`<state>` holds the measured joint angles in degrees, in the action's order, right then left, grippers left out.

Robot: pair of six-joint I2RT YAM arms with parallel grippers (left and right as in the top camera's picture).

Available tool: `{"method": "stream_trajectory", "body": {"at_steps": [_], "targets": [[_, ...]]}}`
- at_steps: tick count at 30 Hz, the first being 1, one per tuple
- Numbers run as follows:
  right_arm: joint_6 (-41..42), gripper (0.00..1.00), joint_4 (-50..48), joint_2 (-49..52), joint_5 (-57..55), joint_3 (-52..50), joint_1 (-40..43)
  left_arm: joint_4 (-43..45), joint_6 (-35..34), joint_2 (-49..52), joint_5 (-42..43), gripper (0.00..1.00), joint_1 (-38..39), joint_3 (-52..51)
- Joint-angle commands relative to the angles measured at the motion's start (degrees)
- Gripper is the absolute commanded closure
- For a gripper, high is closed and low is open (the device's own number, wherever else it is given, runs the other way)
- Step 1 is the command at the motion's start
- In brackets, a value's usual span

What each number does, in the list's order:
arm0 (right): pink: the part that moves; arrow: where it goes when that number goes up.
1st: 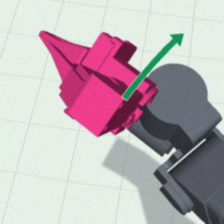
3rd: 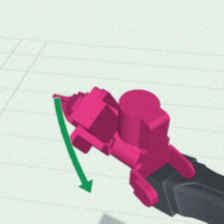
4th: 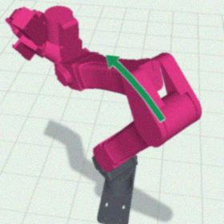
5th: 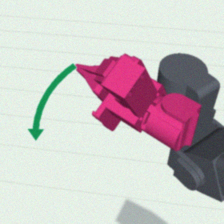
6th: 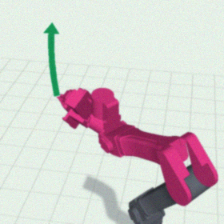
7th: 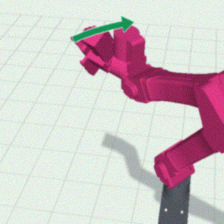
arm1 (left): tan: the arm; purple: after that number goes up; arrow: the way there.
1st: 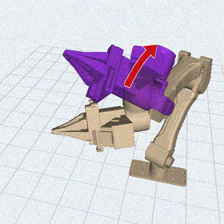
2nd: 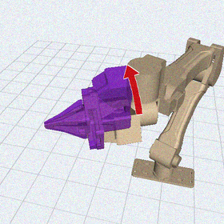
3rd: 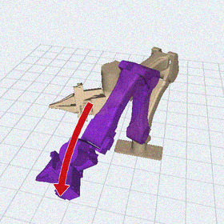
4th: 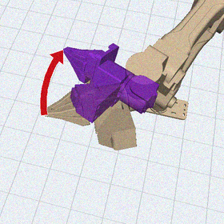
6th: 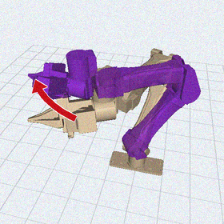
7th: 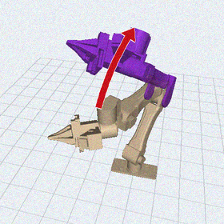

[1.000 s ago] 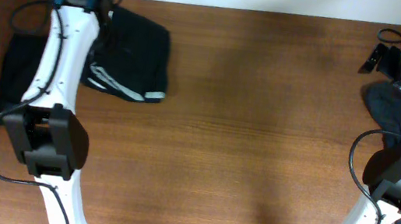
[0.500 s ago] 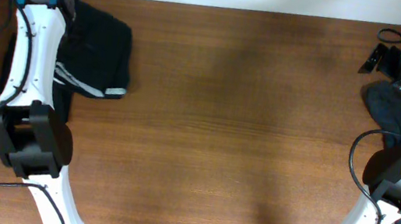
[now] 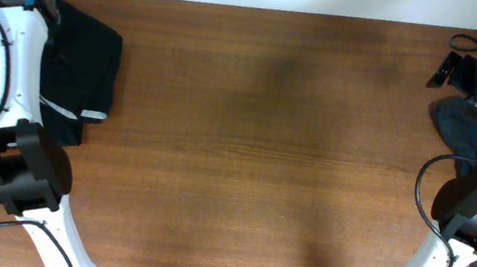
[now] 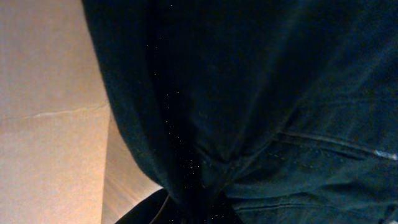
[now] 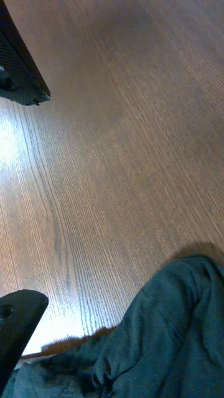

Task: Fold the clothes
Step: 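Drag the folded trousers left onto the dark garment with the left gripper, then release the trousers and lift the left gripper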

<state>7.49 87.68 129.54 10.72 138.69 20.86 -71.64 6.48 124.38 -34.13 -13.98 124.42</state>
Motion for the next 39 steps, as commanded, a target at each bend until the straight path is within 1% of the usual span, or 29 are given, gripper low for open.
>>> {"method": "stream_trajectory", "body": {"at_steps": [1, 4, 6, 9, 10, 11, 13, 14, 15, 16, 17, 18, 19, 21, 22, 23, 24, 25, 26, 27, 28, 29, 32, 34, 39], "targets": [[0.1, 0.01, 0.1, 0.2, -0.5, 0.1, 0.2, 0.5, 0.5, -2.3, -1.3, 1.00, -3.1, 1.4], [0.1, 0.01, 0.1, 0.2, -0.5, 0.1, 0.2, 0.9, 0.5, -2.3, 5.7, 0.99, -5.1, 1.4], [0.1, 0.01, 0.1, 0.2, -0.5, 0.1, 0.2, 1.1, 0.5, -2.3, 9.6, 0.96, -6.4, 1.4], [0.1, 0.01, 0.1, 0.2, -0.5, 0.1, 0.2, 1.4, 0.5, -2.3, 12.0, 0.94, -8.1, 1.4], [0.1, 0.01, 0.1, 0.2, -0.5, 0.1, 0.2, 1.4, 0.5, -2.3, 11.9, 0.89, -8.6, 1.4], [0.1, 0.01, 0.1, 0.2, -0.5, 0.1, 0.2, 1.4, 0.5, -2.3, 11.9, 0.82, -9.2, 1.4], [0.1, 0.01, 0.1, 0.2, -0.5, 0.1, 0.2, 1.4, 0.5, -2.3, 12.0, 0.63, -10.2, 1.4], [0.1, 0.01, 0.1, 0.2, -0.5, 0.1, 0.2, 1.6, 0.4, -2.3, 12.1, 0.48, -10.7, 1.4], [0.1, 0.01, 0.1, 0.2, -0.5, 0.1, 0.2, 1.6, 0.2, -2.3, 12.3, 0.25, -11.3, 1.4], [0.1, 0.01, 0.1, 0.2, -0.5, 0.1, 0.2, 1.7, -0.7, -2.3, 12.3, 0.13, -11.8, 1.4], [0.1, 0.01, 0.1, 0.2, -0.5, 0.1, 0.2, 1.8, -2.2, -2.3, 12.4, 0.03, -12.4, 1.4], [0.1, 0.01, 0.1, 0.2, -0.5, 0.1, 0.2, 1.8, -4.0, -2.3, 12.9, 0.01, -12.9, 1.4], [0.1, 0.01, 0.1, 0.2, -0.5, 0.1, 0.2, 1.8, -5.1, -2.3, 14.7, 0.01, -13.3, 1.4], [0.1, 0.01, 0.1, 0.2, -0.5, 0.1, 0.2, 1.8, -5.2, -2.3, 23.5, 0.02, -14.1, 1.4], [0.1, 0.01, 0.1, 0.2, -0.5, 0.1, 0.2, 1.9, -5.2, -2.3, 27.9, 0.04, -14.3, 1.4], [0.1, 0.01, 0.1, 0.2, -0.5, 0.1, 0.2, 1.9, -5.2, -2.3, 32.8, 0.16, -14.5, 1.4], [0.1, 0.01, 0.1, 0.2, -0.5, 0.1, 0.2, 1.9, -5.2, -2.3, 36.9, 0.32, -14.6, 1.4], [0.1, 0.01, 0.1, 0.2, -0.5, 0.1, 0.2, 1.8, -5.2, -2.3, 39.6, 0.54, -14.6, 1.4], [0.1, 0.01, 0.1, 0.2, -0.5, 0.1, 0.2, 1.8, -5.2, -2.3, 41.9, 0.72, -14.6, 1.4], [0.1, 0.01, 0.1, 0.2, -0.5, 0.1, 0.2, 1.6, -5.2, -2.3, 43.5, 0.87, -14.6, 1.4], [0.1, 0.01, 0.1, 0.2, -0.5, 0.1, 0.2, 1.5, -5.2, -2.3, 44.6, 0.97, -14.5, 1.2], [0.1, 0.01, 0.1, 0.2, -0.5, 0.1, 0.2, 1.0, -5.2, -2.3, 46.0, 0.99, -14.5, 1.2], [0.1, 0.01, 0.1, 0.2, -0.5, 0.1, 0.2, -1.1, -5.2, -2.3, 48.8, 0.99, -14.1, 0.6], [0.1, 0.01, 0.1, 0.2, -0.5, 0.1, 0.2, -1.5, -5.2, -2.3, 49.0, 1.00, -13.9, -0.7], [0.1, 0.01, 0.1, 0.2, -0.5, 0.1, 0.2, 2.7, -5.6, -2.3, 50.0, 0.99, -13.5, -7.0]]}}
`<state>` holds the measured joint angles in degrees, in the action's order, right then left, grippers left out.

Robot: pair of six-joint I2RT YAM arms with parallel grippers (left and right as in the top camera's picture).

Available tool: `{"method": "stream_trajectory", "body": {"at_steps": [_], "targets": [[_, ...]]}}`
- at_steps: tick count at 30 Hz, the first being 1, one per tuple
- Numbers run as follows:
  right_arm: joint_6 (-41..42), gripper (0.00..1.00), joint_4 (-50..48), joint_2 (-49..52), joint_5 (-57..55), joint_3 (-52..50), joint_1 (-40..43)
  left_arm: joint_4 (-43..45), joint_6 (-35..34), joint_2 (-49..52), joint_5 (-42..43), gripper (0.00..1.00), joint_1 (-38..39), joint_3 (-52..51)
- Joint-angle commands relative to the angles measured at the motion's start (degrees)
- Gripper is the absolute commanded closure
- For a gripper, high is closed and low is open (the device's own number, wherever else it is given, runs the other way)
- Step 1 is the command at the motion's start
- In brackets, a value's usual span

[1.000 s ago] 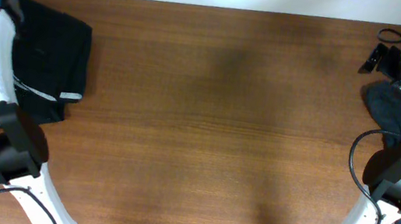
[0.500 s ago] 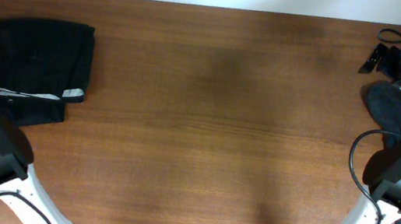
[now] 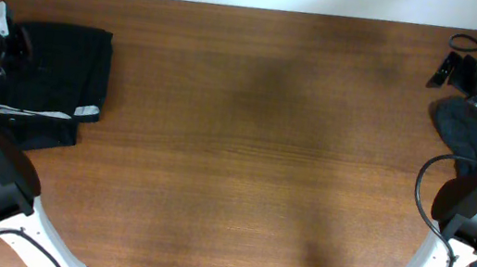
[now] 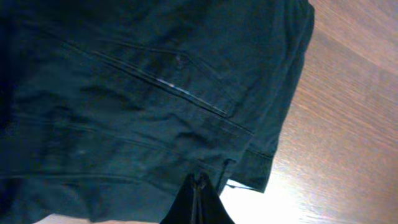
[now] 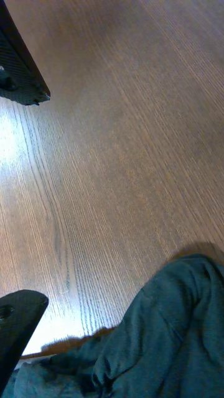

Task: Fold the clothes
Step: 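Release the trousers and lift the left gripper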

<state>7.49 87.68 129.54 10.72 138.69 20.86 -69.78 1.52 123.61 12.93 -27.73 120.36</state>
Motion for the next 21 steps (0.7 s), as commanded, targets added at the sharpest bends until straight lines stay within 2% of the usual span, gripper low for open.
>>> {"method": "stream_trajectory", "body": {"at_steps": [1, 7, 12, 17, 21], "targets": [[0.1, 0.01, 0.1, 0.2, -0.5, 0.1, 0.2, 2.4, -0.7, -1.5, 3.5, 0.99, 0.3, -5.2], [0.1, 0.01, 0.1, 0.2, -0.5, 0.1, 0.2, 11.2, -0.7, -1.5, 13.1, 0.99, 0.6, -16.4], [0.1, 0.01, 0.1, 0.2, -0.5, 0.1, 0.2, 16.7, -0.7, -1.5, 14.8, 0.98, 0.9, -23.4], [0.1, 0.01, 0.1, 0.2, -0.5, 0.1, 0.2, 17.3, -1.6, -1.7, 16.7, 0.99, 0.7, -23.0], [0.1, 0.01, 0.1, 0.2, -0.5, 0.1, 0.2, 14.9, -2.4, -2.2, 21.3, 1.00, -0.9, -17.6]]}}
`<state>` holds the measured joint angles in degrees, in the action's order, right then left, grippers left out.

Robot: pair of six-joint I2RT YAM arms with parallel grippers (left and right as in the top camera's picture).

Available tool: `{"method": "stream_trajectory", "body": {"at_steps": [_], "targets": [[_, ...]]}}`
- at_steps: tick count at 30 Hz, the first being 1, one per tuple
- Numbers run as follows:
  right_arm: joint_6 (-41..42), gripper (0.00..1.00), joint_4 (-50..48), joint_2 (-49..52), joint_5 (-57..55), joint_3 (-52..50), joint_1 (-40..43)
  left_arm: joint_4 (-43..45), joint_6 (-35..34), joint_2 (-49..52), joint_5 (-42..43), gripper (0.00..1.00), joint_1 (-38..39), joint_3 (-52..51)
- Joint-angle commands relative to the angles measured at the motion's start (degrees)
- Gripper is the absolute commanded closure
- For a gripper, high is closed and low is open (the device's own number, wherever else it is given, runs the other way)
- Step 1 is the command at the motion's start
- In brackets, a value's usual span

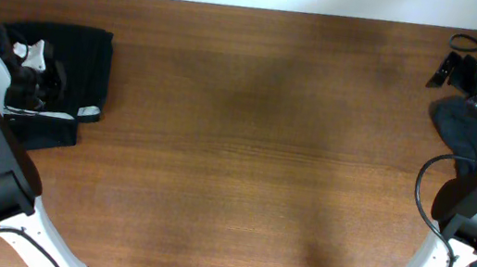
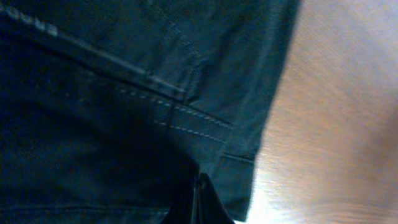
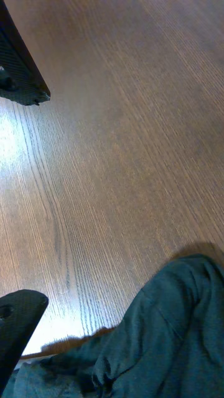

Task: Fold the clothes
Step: 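Release the trousers and lift the left gripper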

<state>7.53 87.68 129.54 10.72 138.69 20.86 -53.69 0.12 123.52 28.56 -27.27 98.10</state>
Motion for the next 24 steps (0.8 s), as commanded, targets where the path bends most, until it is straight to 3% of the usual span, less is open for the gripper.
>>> {"method": "stream_trajectory", "body": {"at_steps": [1, 9, 16, 20, 24], "targets": [[0.1, 0.01, 0.1, 0.2, -0.5, 0.1, 0.2, -2.3, -1.0, -2.2, 6.3, 1.00, -1.8, 6.3], [0.1, 0.01, 0.1, 0.2, -0.5, 0.1, 0.2, -6.4, -2.5, -2.5, 5.3, 1.00, -8.0, 13.5], [0.1, 0.01, 0.1, 0.2, -0.5, 0.1, 0.2, -6.6, -4.1, -2.5, -4.4, 1.00, -12.7, 12.1], [0.1, 0.01, 0.1, 0.2, -0.5, 0.1, 0.2, -6.1, -8.0, -2.5, -14.9, 1.00, -13.2, 10.0], [0.1, 0.01, 0.1, 0.2, -0.5, 0.1, 0.2, -2.3, -8.8, -2.4, -15.8, 1.00, -13.1, 6.3]]}}
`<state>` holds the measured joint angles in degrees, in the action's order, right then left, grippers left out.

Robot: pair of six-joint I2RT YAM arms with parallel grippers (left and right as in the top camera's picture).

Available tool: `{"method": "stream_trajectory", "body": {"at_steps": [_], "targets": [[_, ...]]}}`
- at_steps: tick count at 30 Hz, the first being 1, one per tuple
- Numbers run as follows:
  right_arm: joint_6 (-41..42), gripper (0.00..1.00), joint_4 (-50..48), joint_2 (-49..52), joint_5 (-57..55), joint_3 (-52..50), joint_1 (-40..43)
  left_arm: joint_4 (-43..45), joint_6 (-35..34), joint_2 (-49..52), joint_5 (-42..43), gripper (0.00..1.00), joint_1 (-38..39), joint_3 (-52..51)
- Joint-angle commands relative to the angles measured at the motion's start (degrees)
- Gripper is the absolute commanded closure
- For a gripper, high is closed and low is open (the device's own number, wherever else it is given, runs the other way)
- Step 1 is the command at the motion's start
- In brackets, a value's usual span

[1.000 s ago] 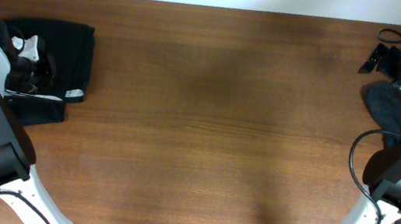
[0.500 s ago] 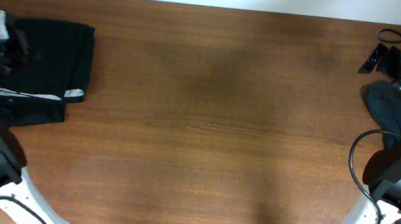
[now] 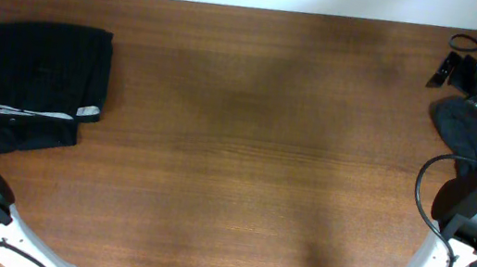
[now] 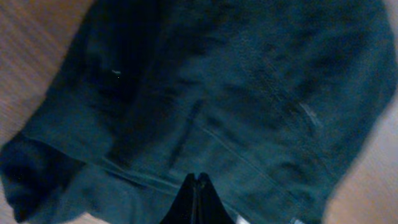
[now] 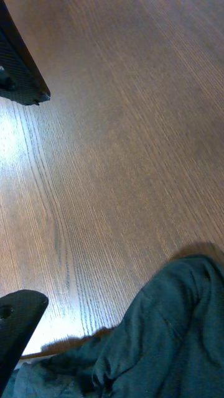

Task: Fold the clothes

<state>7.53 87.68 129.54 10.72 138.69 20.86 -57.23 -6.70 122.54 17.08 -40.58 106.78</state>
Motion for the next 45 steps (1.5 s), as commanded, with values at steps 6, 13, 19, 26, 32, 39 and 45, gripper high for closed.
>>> {"method": "stream_trajectory", "body": {"at_steps": [6, 13, 19, 26, 32, 39, 45], "targets": [[0.1, 0.01, 0.1, 0.2, -0.5, 0.1, 0.2, 6.4, -5.5, -1.4, -10.3, 1.00, -0.3, -8.1], [0.1, 0.01, 0.1, 0.2, -0.5, 0.1, 0.2, 7.2, -5.5, -1.7, -4.0, 1.00, -0.5, -8.9], [0.1, 0.01, 0.1, 0.2, -0.5, 0.1, 0.2, 5.3, -6.2, -8.2, 2.6, 1.00, 0.2, -8.7], [0.1, 0.01, 0.1, 0.2, -0.5, 0.1, 0.2, 4.9, -6.8, -24.2, 2.7, 1.00, 2.6, -8.7], [0.1, 0.01, 0.1, 0.2, -0.5, 0.1, 0.2, 4.5, -6.8, -33.1, 2.7, 0.99, 8.3, -8.7], [0.1, 0.01, 0.1, 0.2, -0.5, 0.1, 0.2, 4.5, -6.8, -33.6, 1.0, 0.94, 17.9, -8.9], [0.1, 0.01, 0.1, 0.2, -0.5, 0.1, 0.2, 4.4, -6.8, -33.2, -0.3, 0.63, 22.8, -9.3]]}}
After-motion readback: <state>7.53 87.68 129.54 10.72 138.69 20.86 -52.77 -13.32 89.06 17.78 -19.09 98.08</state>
